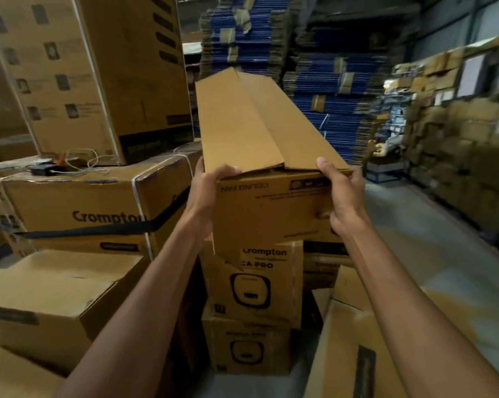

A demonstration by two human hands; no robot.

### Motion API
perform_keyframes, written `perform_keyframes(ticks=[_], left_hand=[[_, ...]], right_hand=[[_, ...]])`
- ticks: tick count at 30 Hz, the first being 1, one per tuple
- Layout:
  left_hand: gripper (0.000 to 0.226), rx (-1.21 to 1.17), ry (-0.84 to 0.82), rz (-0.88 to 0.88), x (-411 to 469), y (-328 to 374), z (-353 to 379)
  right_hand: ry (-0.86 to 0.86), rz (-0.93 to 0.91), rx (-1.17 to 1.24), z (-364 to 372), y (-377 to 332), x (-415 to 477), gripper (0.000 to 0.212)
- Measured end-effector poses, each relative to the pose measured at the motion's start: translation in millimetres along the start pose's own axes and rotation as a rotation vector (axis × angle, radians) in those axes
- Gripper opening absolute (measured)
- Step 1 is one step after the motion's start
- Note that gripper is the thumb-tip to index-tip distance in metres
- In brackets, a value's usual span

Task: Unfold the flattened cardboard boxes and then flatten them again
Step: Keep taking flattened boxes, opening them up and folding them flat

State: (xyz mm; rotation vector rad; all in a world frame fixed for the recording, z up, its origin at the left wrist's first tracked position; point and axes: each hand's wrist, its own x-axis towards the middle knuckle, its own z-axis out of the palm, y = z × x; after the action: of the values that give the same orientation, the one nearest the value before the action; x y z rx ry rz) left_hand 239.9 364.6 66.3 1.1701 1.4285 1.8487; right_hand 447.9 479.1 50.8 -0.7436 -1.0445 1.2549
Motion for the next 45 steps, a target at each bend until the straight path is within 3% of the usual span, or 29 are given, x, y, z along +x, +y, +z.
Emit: perform_keyframes(ticks=[2,6,14,20,25,28,33,38,40,42,45], left_hand=[[0.065,-0.027,-0.046,-0.037,15.7,-17.5,-1.3],[0.07,-0.05,-0.086,-0.087,45.4,-52.1,-8.9],[0.063,-0.078,-0.159,-0.163,131.1,-110.5,-63.7],[0.069,-0.06,-0.192,-0.27,188.7,-160.1,-99.5],[0.053,-0.039,-0.208,-0.324,216.5,-194.3,-110.9],[0.078,-0.042,-0.17,-0.339,218.8,-225.3,-112.9],[0.071,-0.074,-0.184,-0.308,241.4,-248.6,-94.9],[0.066,0.023,-0.237,-0.318,276.0,-250.4,-80.7],[0.076,0.212,-0.141,-0.234,286.0,-243.3,-74.7],[0.089,0.481,-0.085,0.03,297.1,-229.2,-66.0],[0.094,0.792,-0.313,0.411,303.7,-200.8,-36.9]], right_hand=[[0.035,0.0,-0.024,-3.1,12.2,7.4,0.05],[0.072,0.05,-0.063,9.2,39.1,18.7,0.103],[0.168,0.1,-0.157,73.5,116.0,54.6,0.113],[0.26,0.222,-0.245,108.1,179.1,79.8,0.1],[0.295,0.346,-0.274,120.8,224.6,93.5,0.1],[0.286,0.302,-0.34,123.8,240.0,105.5,0.104],[0.305,0.289,-0.351,114.1,262.0,136.8,0.108],[0.313,0.285,-0.276,109.4,269.4,166.6,0.085],[0.382,0.265,-0.153,105.3,281.6,158.1,0.061],[0.519,0.325,-0.022,98.3,307.7,135.4,0.046],[0.487,0.679,0.211,97.2,349.1,100.9,0.052]])
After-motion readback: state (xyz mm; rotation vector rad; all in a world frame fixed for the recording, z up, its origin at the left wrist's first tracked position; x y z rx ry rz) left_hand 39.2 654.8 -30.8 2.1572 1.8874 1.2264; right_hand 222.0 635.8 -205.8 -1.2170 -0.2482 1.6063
